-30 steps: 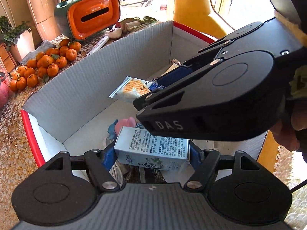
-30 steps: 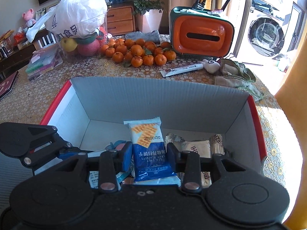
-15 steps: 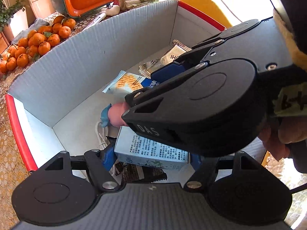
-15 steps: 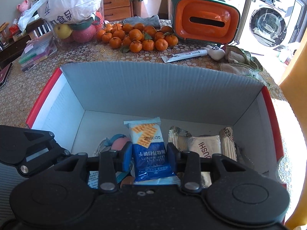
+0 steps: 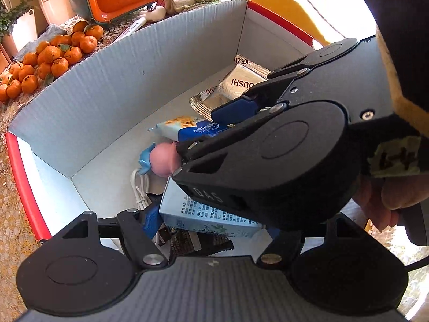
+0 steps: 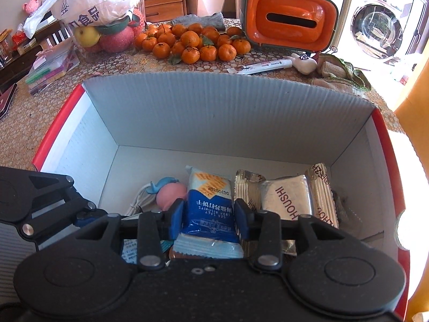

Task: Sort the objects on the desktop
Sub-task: 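Lower the carton with the left tool while the right tool lowers the snack packet into the box, then open the left tool to drop the carton while the right tool releases the snack packet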

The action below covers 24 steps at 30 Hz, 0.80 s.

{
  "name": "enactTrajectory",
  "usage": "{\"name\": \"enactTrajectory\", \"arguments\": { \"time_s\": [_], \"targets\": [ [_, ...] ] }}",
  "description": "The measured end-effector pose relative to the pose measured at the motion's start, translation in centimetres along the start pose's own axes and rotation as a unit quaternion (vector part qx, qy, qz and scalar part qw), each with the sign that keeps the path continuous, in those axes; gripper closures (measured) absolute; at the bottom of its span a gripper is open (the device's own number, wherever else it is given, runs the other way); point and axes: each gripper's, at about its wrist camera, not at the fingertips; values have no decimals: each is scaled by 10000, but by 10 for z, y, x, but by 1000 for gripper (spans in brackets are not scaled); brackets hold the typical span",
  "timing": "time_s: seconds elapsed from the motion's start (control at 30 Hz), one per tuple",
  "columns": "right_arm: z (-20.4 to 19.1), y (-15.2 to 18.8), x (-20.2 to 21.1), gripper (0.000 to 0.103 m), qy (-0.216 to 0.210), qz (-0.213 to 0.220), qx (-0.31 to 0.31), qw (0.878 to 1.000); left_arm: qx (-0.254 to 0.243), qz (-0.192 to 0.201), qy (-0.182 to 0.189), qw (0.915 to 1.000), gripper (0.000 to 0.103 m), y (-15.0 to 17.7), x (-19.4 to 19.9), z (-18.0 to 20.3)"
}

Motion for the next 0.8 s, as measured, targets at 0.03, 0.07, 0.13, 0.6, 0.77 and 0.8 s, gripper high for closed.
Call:
{"name": "enactTrajectory", "arguments": {
  "time_s": [0.03, 0.07, 0.13, 0.6, 0.77, 0.8],
  "targets": [
    [0, 0, 1, 59, 5, 7, -7, 10000, -21, 20, -11, 10000, 30, 0, 1, 1],
    [1, 0, 2, 57, 14, 17, -24, 10000, -34, 49, -36, 10000, 30, 1, 2, 1],
    [2, 0, 5, 54, -1, 36, -40, 10000, -52, 112, -83, 9999, 30, 2, 4, 2],
    [-1, 5, 45, 51, 98, 298, -72, 9995, 71, 505, -237, 9984, 28, 14, 40, 6],
    [-4, 9, 64, 51, 140, 415, -35, 9990, 36, 644, -277, 9975, 28, 21, 58, 13],
    [-6, 10, 68, 51, 166, 437, -28, 9989, 35, 672, -295, 9973, 28, 22, 61, 14]
  ]
}}
Point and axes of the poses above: each gripper's, at about its wrist camera, not at the fingertips, and x roughly against the way its jaws point, z to its right, y to its underside, and after that the axes turned 6 degrees about -z, right-handed
